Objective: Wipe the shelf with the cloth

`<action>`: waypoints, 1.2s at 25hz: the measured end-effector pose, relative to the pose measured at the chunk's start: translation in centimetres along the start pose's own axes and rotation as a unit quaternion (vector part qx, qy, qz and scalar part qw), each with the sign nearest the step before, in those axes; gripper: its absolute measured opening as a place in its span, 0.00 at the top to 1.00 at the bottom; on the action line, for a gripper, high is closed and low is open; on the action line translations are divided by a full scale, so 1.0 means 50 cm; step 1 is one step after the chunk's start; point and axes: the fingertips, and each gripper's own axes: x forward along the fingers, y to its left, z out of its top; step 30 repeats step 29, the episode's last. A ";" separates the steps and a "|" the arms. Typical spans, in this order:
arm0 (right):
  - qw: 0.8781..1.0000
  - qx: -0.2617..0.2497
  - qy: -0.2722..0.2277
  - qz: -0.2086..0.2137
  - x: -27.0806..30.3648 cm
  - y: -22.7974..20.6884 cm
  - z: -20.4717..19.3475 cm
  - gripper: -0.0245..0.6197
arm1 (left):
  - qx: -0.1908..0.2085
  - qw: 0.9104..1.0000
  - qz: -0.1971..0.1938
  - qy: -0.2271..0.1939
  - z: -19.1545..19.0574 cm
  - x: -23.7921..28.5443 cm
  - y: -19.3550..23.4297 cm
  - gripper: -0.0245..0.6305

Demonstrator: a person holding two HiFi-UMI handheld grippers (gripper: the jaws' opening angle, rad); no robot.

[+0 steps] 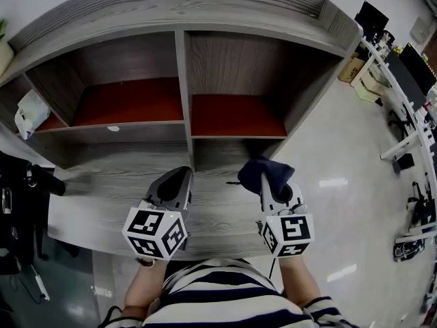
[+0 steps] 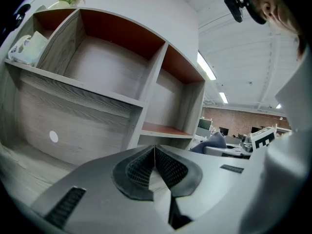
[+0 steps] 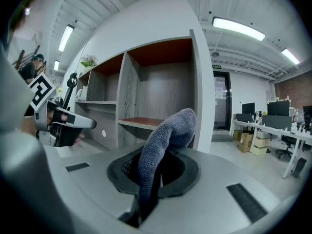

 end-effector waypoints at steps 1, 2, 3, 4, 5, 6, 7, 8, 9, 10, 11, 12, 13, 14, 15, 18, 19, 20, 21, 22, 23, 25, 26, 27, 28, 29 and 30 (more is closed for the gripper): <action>1.000 0.007 0.003 0.002 0.000 0.001 -0.005 0.89 | -0.002 1.000 0.002 0.002 -0.004 0.000 0.002 0.93; 1.000 0.014 0.006 0.005 0.000 0.002 -0.010 0.89 | -0.003 1.000 0.003 0.004 -0.007 -0.001 0.005 0.93; 1.000 0.018 0.010 0.007 0.000 0.003 -0.014 0.89 | -0.004 1.000 0.004 0.006 -0.010 -0.001 0.007 0.93; 1.000 0.021 0.013 0.010 0.001 0.005 -0.018 0.89 | -0.005 1.000 0.005 0.008 -0.013 -0.001 0.008 0.93; 1.000 0.022 0.016 0.012 0.001 0.008 -0.021 0.89 | -0.007 1.000 0.005 0.009 -0.016 -0.002 0.010 0.94; 0.999 0.024 0.018 0.013 0.002 0.010 -0.023 0.89 | -0.008 1.000 0.005 0.011 -0.018 -0.002 0.011 0.93; 0.999 0.025 0.018 0.014 0.003 0.012 -0.024 0.89 | -0.009 1.000 0.005 0.013 -0.021 -0.002 0.012 0.93; 0.999 0.026 0.018 0.015 0.005 0.013 -0.024 0.89 | -0.010 1.000 0.005 0.015 -0.023 -0.001 0.012 0.93; 0.999 0.027 0.018 0.016 0.006 0.015 -0.023 0.89 | -0.011 1.000 0.004 0.017 -0.025 -0.001 0.012 0.93; 0.999 0.028 0.017 0.017 0.007 0.016 -0.022 0.89 | -0.012 1.000 0.003 0.018 -0.027 0.000 0.012 0.93; 0.999 0.028 0.017 0.018 0.009 0.018 -0.022 0.89 | -0.015 1.000 0.002 0.019 -0.028 0.000 0.012 0.93; 0.999 0.028 0.017 0.020 0.010 0.019 -0.022 0.89 | -0.019 1.000 0.001 0.019 -0.028 0.001 0.011 0.93; 0.999 0.028 0.016 0.022 0.011 0.021 -0.022 0.89 | -0.023 1.000 -0.001 0.018 -0.027 0.000 0.010 0.93; 0.999 0.028 0.016 0.024 0.013 0.023 -0.022 0.89 | -0.027 0.999 -0.003 0.017 -0.025 0.000 0.009 0.93; 0.999 0.028 0.016 0.026 0.014 0.025 -0.021 0.89 | -0.029 0.999 -0.005 0.016 -0.023 0.000 0.008 0.93; 0.999 0.026 0.015 0.027 0.016 0.028 -0.017 0.89 | -0.030 0.999 -0.004 0.015 -0.021 -0.001 0.009 0.93; 0.999 0.025 0.015 0.028 0.016 0.029 -0.016 0.89 | -0.031 0.999 -0.004 0.016 -0.021 -0.002 0.010 0.93; 0.999 0.025 0.015 0.028 0.017 0.029 -0.016 0.89 | -0.032 0.999 -0.003 0.016 -0.022 -0.003 0.010 0.93; 0.999 0.025 0.015 0.028 0.018 0.028 -0.016 0.89 | -0.032 0.999 -0.003 0.017 -0.021 -0.003 0.010 0.93; 0.999 0.026 0.015 0.028 0.018 0.027 -0.016 0.89 | -0.032 0.999 -0.003 0.017 -0.021 -0.004 0.010 0.93; 0.999 0.027 0.015 0.027 0.019 0.027 -0.016 0.89 | -0.032 0.999 -0.003 0.017 -0.020 -0.005 0.010 0.93; 0.999 0.027 0.014 0.027 0.018 0.027 -0.015 0.89 | -0.032 0.999 -0.004 0.017 -0.019 -0.006 0.010 0.93; 0.999 0.027 0.014 0.026 0.018 0.027 -0.015 0.89 | -0.032 0.999 -0.004 0.017 -0.020 -0.007 0.009 0.93; 0.999 0.026 0.014 0.027 0.018 0.027 -0.016 0.89 | -0.032 0.999 -0.005 0.018 -0.020 -0.007 0.009 0.93; 0.999 0.026 0.014 0.027 0.019 0.027 -0.016 0.89 | -0.032 0.999 -0.005 0.018 -0.021 -0.008 0.008 0.94; 0.999 0.026 0.015 0.028 0.019 0.027 -0.017 0.89 | -0.032 0.999 -0.005 0.018 -0.021 -0.008 0.007 0.93; 0.999 0.026 0.015 0.028 0.019 0.027 -0.017 0.89 | -0.032 0.999 -0.005 0.018 -0.021 -0.008 0.007 0.93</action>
